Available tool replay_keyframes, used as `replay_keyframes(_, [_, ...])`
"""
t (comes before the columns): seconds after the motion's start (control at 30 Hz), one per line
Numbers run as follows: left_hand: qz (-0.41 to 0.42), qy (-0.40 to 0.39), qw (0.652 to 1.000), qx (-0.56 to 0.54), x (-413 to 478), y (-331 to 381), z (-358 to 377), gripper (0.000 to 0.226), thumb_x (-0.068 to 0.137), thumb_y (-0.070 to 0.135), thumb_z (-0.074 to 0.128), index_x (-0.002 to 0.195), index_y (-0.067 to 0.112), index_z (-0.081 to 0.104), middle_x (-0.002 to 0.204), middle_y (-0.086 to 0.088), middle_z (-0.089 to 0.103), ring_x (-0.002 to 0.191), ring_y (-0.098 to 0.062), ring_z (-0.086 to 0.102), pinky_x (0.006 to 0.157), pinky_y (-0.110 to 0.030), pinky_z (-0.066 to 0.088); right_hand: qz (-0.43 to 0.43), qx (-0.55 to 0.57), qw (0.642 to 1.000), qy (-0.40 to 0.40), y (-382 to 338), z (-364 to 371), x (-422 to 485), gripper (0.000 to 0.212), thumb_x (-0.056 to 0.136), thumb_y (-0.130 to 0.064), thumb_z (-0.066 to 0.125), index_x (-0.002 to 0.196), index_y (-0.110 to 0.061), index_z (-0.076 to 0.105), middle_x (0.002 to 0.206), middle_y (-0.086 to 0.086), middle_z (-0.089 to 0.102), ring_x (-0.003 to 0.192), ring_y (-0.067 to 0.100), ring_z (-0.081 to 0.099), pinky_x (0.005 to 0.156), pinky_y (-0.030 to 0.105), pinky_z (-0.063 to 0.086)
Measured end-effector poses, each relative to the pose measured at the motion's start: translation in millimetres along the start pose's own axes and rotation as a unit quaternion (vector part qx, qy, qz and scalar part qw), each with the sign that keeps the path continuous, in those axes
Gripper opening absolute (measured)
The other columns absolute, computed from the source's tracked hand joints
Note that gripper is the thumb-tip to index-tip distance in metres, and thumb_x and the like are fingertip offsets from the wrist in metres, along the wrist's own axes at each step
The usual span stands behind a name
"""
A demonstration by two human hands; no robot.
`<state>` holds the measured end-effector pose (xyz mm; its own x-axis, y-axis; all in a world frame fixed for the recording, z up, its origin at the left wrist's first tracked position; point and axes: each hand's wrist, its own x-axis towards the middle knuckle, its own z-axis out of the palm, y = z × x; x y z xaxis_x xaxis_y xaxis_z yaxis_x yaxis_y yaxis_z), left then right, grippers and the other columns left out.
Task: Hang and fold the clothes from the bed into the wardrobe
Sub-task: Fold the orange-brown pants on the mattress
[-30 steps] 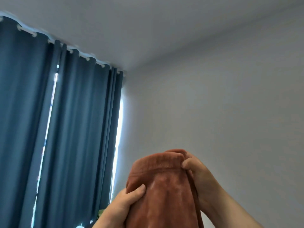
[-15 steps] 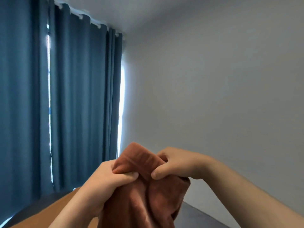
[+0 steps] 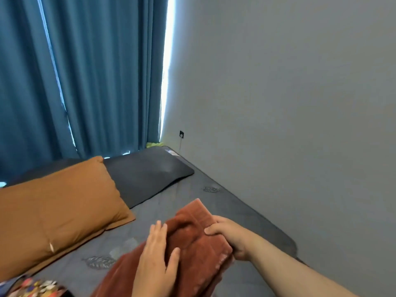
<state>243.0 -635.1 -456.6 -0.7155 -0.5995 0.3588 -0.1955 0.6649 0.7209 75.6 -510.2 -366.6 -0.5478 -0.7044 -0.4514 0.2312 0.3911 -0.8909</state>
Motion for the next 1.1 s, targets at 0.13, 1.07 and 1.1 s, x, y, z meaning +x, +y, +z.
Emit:
replay_keyframes(0.13, [-0.033,-0.164,0.977,0.133,-6,-76,182,0.105,0.06,0.072,0.04,0.151,0.024,0.016,0.162,0.007,-0.004,0.148,-0.007,-0.006,0.077,-0.02,0.05,0.071,0.033,0.997,0.011,73,-111,78,0.043,0.072,-0.003,0.058,0.114,-0.006,0.066,0.112,0.021,0.069,0.098,0.031,0.066,0.095,0.044,0.049])
replay_keyframes(1.07, [-0.243,-0.34,0.904,0.086,140,0,696,0.071,0.096,0.057,0.034,0.155,0.027,0.007,0.162,0.004,-0.005,0.148,-0.013,-0.01,0.119,-0.027,-0.007,0.183,0.012,0.98,0.08,253,-625,361,0.043,0.068,-0.011,0.07,0.111,-0.012,0.064,0.1,0.02,0.072,0.088,0.038,0.068,0.073,0.05,0.057])
replay_keyframes(1.1, [-0.267,-0.335,0.899,0.091,130,-6,678,0.072,0.095,0.058,0.033,0.155,0.026,0.007,0.162,0.003,-0.005,0.148,-0.012,-0.01,0.118,-0.026,-0.008,0.178,0.001,0.982,0.069,251,-609,359,0.051,0.063,-0.014,0.07,0.113,-0.011,0.062,0.102,0.018,0.072,0.091,0.037,0.069,0.077,0.049,0.057])
